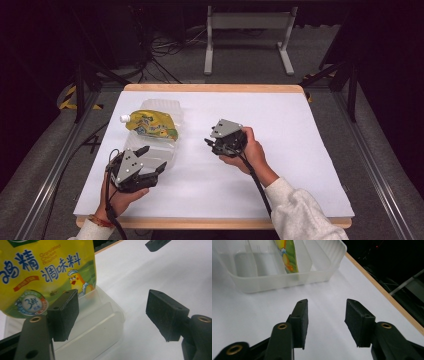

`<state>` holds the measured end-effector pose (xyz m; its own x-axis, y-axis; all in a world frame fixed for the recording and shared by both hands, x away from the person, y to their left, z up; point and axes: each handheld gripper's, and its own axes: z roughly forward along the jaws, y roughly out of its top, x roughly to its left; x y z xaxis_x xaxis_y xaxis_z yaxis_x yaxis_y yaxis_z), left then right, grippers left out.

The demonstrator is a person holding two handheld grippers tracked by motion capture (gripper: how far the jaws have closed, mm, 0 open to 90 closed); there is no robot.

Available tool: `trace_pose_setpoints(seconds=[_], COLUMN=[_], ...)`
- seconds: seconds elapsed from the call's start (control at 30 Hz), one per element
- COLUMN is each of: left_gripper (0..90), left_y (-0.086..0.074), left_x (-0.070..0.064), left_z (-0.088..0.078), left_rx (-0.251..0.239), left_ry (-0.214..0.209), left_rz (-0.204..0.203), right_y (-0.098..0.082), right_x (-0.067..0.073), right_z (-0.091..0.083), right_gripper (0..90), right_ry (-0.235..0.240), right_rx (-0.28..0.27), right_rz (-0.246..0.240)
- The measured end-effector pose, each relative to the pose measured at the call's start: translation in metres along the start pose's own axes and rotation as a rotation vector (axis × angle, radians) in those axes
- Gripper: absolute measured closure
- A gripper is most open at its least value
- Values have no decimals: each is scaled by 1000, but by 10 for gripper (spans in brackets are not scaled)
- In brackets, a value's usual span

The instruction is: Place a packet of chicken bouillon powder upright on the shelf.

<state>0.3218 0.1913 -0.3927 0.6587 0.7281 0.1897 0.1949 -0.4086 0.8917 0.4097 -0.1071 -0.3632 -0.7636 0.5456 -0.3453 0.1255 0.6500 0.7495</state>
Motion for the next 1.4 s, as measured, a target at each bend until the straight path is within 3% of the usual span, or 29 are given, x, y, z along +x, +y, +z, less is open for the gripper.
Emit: trace_pose_setpoints(seconds=[0.73, 1.4], left_gripper=[261, 228], left_y=[0, -3], left_x=[-26, -48], left_z=[13, 25], left_rx=[36, 87], left_ry=[-77, -147], left_rz=[58, 102], right_y=[-32, -93], right_x=[-7, -9], right_z=[-37, -80], right_gripper=[387, 250], right_ry=[-33, -77], right_rx=[64, 134], right_rz=[-24, -1])
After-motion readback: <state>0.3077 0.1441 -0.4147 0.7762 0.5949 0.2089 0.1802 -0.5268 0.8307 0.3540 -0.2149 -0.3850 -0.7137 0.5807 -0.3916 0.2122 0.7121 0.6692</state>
